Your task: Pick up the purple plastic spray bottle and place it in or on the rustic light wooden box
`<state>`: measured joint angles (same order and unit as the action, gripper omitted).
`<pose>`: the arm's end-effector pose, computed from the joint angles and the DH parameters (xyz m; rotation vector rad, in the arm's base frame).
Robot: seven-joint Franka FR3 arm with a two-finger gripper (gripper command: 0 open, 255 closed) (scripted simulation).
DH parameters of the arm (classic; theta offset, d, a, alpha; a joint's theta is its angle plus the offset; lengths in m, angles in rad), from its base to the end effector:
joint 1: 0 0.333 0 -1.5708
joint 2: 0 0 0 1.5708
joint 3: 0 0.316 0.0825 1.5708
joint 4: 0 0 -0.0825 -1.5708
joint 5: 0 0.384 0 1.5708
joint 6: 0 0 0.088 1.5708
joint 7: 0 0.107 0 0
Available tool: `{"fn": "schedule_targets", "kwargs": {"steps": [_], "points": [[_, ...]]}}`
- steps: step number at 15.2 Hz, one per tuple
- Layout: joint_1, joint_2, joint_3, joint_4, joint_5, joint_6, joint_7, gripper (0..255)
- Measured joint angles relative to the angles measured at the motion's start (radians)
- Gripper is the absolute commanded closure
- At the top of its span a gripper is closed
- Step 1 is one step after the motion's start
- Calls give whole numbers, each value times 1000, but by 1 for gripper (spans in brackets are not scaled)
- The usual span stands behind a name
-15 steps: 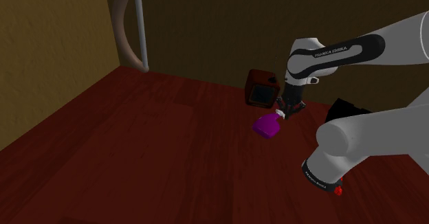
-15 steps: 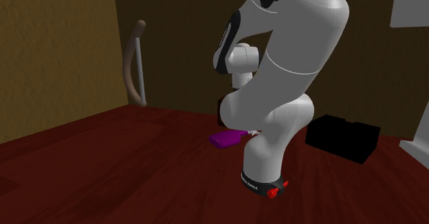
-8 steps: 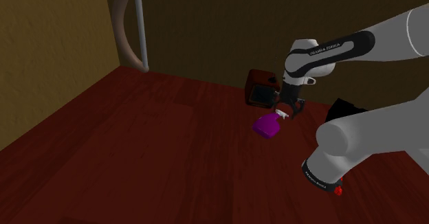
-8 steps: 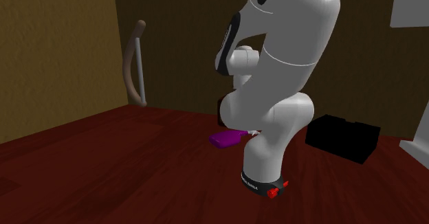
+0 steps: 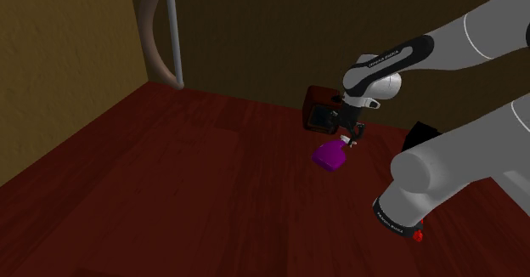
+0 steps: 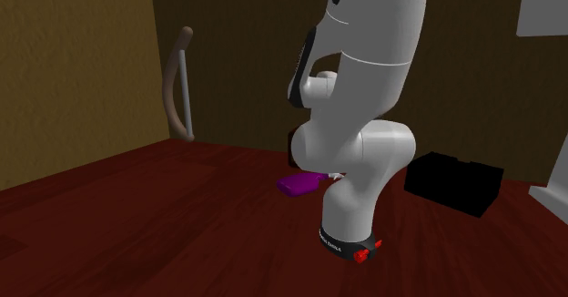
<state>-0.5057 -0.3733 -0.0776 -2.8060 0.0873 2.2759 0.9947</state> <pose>0.2902 -0.1856 0.2999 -2.1062 2.2400 0.2679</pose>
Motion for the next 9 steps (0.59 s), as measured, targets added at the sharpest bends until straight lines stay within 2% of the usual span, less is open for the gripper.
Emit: {"fn": "schedule_targets", "kwargs": {"steps": [4, 9], "points": [[8, 47, 0, -26, 14, 73, -7, 0], [11, 58, 1, -30, 17, 89, -8, 0]]}}
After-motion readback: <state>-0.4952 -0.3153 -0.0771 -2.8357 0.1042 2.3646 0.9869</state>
